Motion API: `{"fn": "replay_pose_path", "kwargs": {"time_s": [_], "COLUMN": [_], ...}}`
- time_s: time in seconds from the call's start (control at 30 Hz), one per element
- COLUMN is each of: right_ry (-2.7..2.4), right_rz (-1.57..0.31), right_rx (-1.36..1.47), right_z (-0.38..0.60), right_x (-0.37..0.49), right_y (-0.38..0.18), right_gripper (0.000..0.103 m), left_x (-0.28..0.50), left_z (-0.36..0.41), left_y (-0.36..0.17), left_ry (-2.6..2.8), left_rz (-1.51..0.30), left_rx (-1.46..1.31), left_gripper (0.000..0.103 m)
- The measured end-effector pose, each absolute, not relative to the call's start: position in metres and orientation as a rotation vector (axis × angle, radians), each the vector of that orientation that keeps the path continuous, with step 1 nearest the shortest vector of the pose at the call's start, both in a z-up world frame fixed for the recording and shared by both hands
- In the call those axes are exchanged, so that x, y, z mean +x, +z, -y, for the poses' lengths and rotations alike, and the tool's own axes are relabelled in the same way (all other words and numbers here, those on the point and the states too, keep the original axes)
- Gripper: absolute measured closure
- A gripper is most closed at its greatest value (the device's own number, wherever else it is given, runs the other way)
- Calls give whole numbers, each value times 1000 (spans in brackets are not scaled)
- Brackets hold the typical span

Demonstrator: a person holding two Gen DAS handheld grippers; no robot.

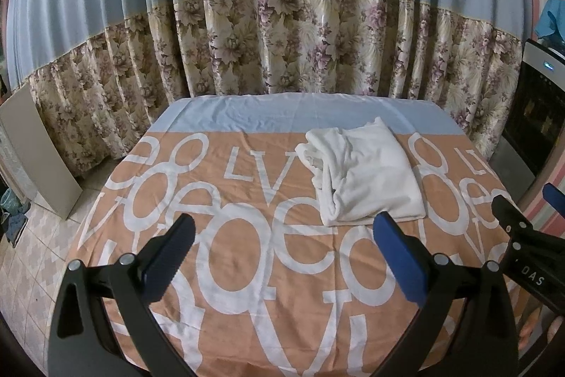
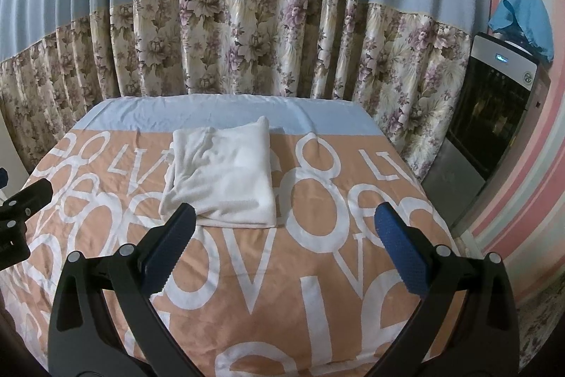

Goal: Fold small clothes

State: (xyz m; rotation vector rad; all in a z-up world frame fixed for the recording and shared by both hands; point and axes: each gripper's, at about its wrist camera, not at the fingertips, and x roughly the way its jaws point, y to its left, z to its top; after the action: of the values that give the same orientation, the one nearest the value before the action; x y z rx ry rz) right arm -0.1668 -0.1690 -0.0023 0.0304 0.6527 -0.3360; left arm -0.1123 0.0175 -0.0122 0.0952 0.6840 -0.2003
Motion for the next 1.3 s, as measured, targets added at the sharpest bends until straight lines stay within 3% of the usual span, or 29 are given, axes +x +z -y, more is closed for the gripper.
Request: {"fn": "replay_pose_path", "kwargs": {"time_s": [1.3], "right_ry": [-334], "right_rz": [-666], "right_rx": [16], "right_z": [179], "right_x": [-163], "right_y": [-9], "right_gripper": [3], "left_x": [-111], "left_z": [-18], "left_y": [-7], "left_ry": [-203], "left_rz": [-685], "left_rx": [117], "left_gripper": [2]}}
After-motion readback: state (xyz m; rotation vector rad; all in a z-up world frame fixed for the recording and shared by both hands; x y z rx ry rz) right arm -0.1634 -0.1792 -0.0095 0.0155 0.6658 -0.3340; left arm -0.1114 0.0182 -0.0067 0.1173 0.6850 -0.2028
